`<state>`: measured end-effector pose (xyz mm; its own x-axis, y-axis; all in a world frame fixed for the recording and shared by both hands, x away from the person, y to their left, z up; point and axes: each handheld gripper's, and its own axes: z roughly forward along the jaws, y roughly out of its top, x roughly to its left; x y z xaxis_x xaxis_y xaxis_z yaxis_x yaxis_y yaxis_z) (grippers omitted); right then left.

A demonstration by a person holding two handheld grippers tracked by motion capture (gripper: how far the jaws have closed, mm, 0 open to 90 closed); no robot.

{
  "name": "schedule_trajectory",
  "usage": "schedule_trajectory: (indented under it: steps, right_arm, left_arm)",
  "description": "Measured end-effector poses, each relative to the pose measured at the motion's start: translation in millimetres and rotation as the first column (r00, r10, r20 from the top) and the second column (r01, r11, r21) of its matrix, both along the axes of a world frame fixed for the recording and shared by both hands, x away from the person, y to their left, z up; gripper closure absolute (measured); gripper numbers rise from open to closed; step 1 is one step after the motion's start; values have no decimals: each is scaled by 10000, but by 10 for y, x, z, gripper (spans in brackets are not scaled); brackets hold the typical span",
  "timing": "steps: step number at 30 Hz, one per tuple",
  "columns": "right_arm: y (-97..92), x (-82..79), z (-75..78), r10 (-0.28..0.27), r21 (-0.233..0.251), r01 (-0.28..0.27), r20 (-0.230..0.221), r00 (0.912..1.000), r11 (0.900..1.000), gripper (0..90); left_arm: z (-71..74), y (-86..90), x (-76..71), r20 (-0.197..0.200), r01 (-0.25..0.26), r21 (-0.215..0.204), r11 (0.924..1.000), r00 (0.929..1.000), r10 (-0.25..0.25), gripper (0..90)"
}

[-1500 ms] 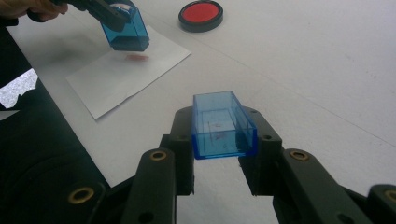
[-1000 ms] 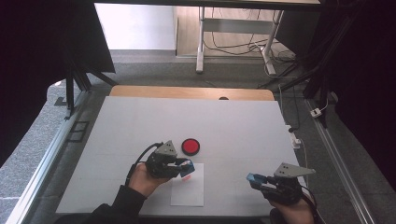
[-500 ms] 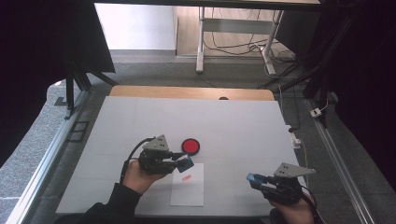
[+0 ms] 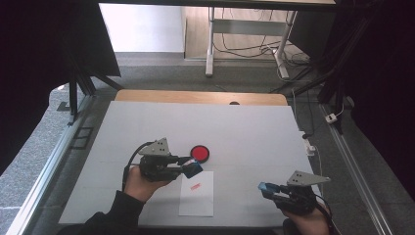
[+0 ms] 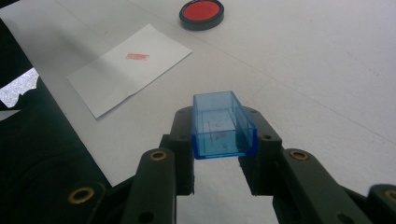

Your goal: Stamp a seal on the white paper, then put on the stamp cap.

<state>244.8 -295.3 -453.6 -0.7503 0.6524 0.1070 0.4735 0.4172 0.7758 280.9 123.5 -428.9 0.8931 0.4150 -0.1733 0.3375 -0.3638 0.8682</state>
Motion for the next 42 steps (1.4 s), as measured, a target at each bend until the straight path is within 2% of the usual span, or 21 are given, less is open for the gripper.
schedule_trajectory:
  steps: [8,12,17,23,30,35,42]
  right_arm:
    - [4,-3,11,56,158,-55,-61,10000,9999,688]
    - [34,-14,28,122,50,-122,21,9999,9999,689]
    - [43,-2,52,191,389,-190,-22,9998,9991,688]
    - [154,12,91,616,633,-617,32,9981,9961,688]
    - [337,39,114,1309,561,-1316,172,9913,9897,688]
    - [441,80,124,1816,737,-1820,127,9833,9805,688]
    - [574,122,133,2256,939,-2263,173,9741,9695,688]
  left_arm:
    - [1,-3,-3,44,205,-37,9998,9998,-205,700]
    - [-11,-5,-3,25,234,10,9997,9997,-234,700]
    - [-8,2,5,16,284,-54,9996,9996,-284,699]
    - [-9,14,14,14,387,-103,9992,9992,-387,700]
    - [-19,8,16,58,544,-72,9985,9985,-543,700]
    - [-16,12,16,77,585,-89,9982,9983,-584,700]
    - [-16,0,13,114,744,-26,9972,9972,-743,700]
